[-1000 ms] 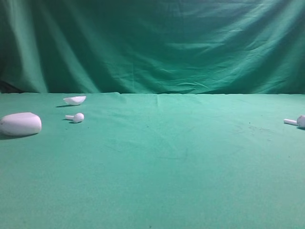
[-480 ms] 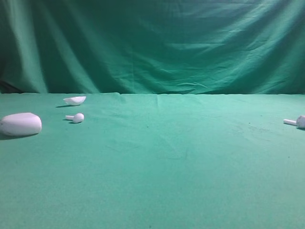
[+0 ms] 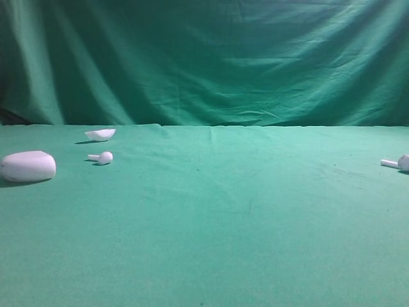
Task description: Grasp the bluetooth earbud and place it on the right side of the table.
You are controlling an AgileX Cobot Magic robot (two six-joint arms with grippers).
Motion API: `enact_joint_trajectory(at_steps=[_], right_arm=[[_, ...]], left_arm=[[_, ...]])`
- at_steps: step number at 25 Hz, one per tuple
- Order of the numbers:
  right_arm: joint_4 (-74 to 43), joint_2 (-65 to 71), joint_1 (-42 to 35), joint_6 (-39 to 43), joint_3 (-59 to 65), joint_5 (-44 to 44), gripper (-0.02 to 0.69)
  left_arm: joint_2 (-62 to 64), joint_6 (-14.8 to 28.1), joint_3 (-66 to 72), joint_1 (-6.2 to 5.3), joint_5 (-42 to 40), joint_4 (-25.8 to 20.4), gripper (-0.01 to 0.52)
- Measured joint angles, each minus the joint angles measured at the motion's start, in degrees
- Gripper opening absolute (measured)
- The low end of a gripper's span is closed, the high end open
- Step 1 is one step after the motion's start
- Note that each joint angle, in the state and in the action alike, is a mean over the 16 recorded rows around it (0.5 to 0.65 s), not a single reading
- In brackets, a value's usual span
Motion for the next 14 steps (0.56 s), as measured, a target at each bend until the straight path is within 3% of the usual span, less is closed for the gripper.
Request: enact_joint_trajectory(at_steps=[14], right_arm=[[0.2,0.0,-0.2,0.2,0.2,3.2,0.05]], left_arm=[[0.0,0.0,0.0,0.0,0.0,0.0,0.0]])
